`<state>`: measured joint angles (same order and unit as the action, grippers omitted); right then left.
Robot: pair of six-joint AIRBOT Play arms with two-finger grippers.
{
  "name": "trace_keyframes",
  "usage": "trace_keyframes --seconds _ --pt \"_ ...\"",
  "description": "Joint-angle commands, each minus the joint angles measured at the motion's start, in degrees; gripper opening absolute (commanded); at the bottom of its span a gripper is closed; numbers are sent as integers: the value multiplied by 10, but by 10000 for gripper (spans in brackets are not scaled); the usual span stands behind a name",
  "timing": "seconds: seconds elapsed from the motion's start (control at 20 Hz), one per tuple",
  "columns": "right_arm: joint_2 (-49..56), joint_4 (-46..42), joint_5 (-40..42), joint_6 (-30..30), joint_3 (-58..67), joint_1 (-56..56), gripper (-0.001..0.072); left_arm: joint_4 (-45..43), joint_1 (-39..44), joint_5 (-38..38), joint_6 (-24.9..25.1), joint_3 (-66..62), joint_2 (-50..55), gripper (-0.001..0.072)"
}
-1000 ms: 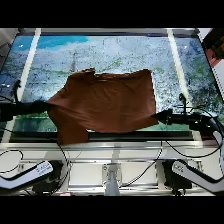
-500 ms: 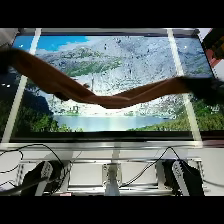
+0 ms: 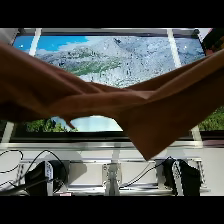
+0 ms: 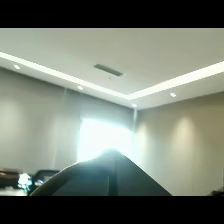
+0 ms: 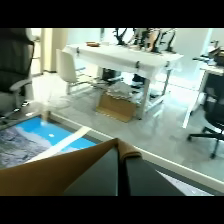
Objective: Fold the clothes and pants, and hang the long-sleeved shirts on hangers.
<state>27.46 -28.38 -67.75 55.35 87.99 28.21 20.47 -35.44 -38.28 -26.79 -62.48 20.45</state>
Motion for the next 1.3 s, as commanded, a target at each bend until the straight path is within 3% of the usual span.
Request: trace_keyframes --seconds 0.0,0.05,0.1,0.2,0.25,0.35,0.55,0.6,0.7,0.8,0.9,1.05,1.25 --pt "-3 -71 -14 56 19 0 15 -124 0 101 -15 0 -65 19" --pt "0 -94 -29 78 18 0 15 -195 0 101 -73 0 -72 18" --pt "4 -111 -45 99 18 0 14 -269 0 95 -167 1 -74 18" --pt "16 -127 -83 139 17 0 14 -459 0 31 -407 1 -64 18" --pt "26 -127 -111 156 17 0 14 -541 0 -24 -490 1 -54 18" --pt "52 -128 -156 178 17 0 14 -654 0 -159 -560 1 -17 18" --pt "124 -126 -174 205 -50 -1 14 -632 12 -377 -563 18 115 18" --pt "139 -126 -172 204 -89 -1 14 -634 27 -401 -559 22 155 19" --pt "175 -123 -148 204 -169 -2 15 -629 64 -387 -522 23 243 19" --pt "217 -123 -94 204 -234 -21 15 -590 107 -348 -515 23 340 19" --pt "264 -123 -34 204 -279 -65 15 -501 152 -321 -485 21 441 19" --pt "348 -123 54 200 -295 -148 15 -332 195 -289 -398 -2 579 19" --pt "435 -124 261 200 -294 -206 15 -277 202 -229 -329 -65 684 19"
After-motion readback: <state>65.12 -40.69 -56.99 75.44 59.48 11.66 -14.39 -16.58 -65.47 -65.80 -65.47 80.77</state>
